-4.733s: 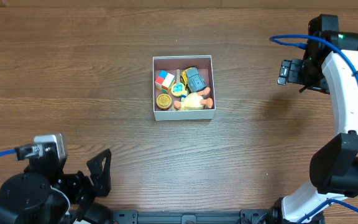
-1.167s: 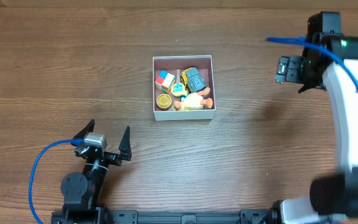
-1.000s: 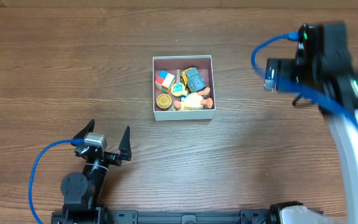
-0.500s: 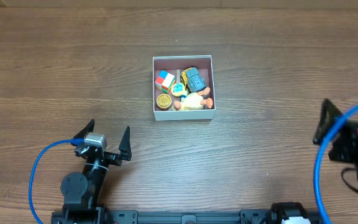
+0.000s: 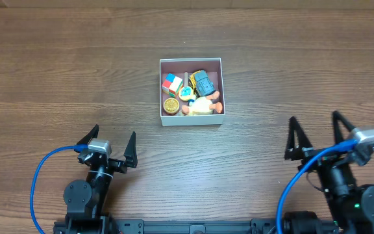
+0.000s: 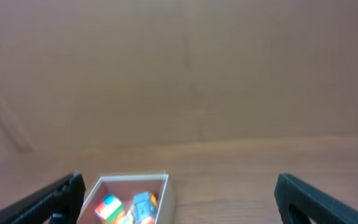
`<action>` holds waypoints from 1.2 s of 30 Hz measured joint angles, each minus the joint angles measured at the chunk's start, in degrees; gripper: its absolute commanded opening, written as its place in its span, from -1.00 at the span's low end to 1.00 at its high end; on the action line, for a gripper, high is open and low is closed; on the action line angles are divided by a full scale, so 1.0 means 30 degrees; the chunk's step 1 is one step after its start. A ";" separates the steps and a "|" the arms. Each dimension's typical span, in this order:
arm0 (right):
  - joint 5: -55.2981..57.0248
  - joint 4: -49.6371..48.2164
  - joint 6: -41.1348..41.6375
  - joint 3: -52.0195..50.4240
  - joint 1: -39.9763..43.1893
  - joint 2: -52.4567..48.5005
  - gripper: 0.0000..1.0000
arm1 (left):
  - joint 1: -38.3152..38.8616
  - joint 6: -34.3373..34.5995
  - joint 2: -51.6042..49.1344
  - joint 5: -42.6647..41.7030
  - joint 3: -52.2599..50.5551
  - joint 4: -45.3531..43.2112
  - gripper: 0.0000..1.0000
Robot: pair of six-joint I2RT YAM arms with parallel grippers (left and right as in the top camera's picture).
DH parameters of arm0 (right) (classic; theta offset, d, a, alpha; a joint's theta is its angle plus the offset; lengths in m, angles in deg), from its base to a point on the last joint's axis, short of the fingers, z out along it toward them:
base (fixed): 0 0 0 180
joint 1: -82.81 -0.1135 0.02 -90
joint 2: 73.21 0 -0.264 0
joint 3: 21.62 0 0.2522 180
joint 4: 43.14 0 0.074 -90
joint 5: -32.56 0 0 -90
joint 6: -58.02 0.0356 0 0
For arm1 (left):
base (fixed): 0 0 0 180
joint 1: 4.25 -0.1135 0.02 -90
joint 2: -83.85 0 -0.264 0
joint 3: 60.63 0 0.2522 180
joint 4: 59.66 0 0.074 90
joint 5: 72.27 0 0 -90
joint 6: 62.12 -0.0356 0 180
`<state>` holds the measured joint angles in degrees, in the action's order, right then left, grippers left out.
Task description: Pack container
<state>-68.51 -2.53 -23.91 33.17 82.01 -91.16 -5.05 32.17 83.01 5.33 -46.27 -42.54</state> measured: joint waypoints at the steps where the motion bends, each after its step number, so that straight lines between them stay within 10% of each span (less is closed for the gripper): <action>1: -0.0270 -0.0576 0.0138 -0.0772 0.0000 0.0415 1.00 | 0.0000 0.0000 0.0000 0.0000 0.0000 0.0000 1.00; 36: -0.1749 -0.9231 0.2302 -1.0637 0.0007 0.5690 1.00 | 0.0000 0.0000 0.0000 0.0000 -0.0007 -0.0007 1.00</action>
<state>-73.75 -30.22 -17.00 1.26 82.03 -74.09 -5.05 32.17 83.01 5.33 -46.29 -42.56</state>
